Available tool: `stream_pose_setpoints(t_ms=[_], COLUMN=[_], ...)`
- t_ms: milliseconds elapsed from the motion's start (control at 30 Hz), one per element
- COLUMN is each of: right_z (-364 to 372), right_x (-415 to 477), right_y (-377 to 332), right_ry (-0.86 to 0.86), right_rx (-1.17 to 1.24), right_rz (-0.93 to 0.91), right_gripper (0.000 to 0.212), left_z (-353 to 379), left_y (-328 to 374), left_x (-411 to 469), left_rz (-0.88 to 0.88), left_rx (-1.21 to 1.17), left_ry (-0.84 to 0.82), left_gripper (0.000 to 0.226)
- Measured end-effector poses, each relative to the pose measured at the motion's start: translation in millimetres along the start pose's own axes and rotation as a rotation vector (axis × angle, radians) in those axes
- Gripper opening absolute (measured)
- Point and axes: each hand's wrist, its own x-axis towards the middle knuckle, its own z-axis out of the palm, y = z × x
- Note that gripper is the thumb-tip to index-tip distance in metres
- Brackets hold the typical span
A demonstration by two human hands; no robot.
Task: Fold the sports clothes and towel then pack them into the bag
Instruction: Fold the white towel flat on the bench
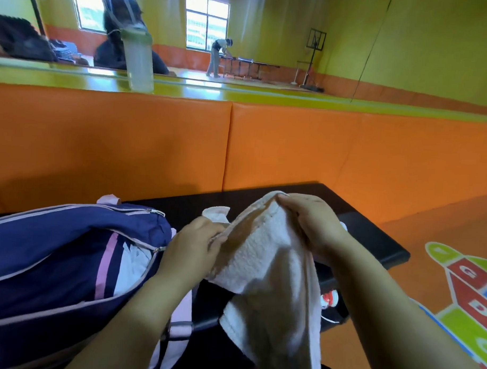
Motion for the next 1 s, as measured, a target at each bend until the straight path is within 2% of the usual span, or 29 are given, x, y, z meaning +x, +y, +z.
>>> stream_pose_setpoints(t_ms=[100,200,300,400,467,567,700,767,867,1000], right_z=[-6.0,-14.4,-19.0,-21.6,-20.8,-19.5,-16.8,-18.6,-21.2,-25.6], right_x=[-0.3,0.1,-3.5,0.1,4.2,7.4,1.1,1.0,-2.6,-4.9], right_y=[-22.4,-44.8,-68.6,-93.9,-112.1,-134.6,-166.2,-176.5,-187.9,-192.3], right_ry=[0.052,0.066,0.06,0.145,0.219,0.256,0.27,0.294,0.29,0.319], right_rx=[-0.031,0.017,0.078,0.119,0.076,0.096,0.187,0.203,0.22,0.227], right_rz=[-0.015,-0.003,-0.016,-0.08,-0.143,-0.182,-0.24,-0.273,-0.307,-0.336], right_gripper=[0.021,0.019,0.028,0.031,0.028,0.033,0.024,0.027,0.032,0.04], left_z=[-12.8,-33.8,-61.3,-84.3,-93.3,-98.2,-93.0,-90.7,-94.3,-94.8], left_y=[2.9,9.7,19.2,38.2,49.3,57.0,52.5,47.1,43.2,48.5], left_x=[9.3,26.6,47.6,58.7,59.5,55.1,45.8,43.5,41.5,40.6], left_rz=[0.002,-0.047,-0.072,-0.057,-0.044,-0.052,-0.119,-0.199,-0.309,-0.347], left_rx=[0.029,0.009,0.014,-0.131,-0.218,-0.312,-0.173,-0.095,-0.011,-0.298], left_ry=[0.06,0.142,0.18,0.141,0.094,-0.008,-0.04,-0.024,-0.102,-0.189], left_gripper=[0.03,0.015,0.016,0.035,0.034,0.039,0.048,0.049,0.044,0.024])
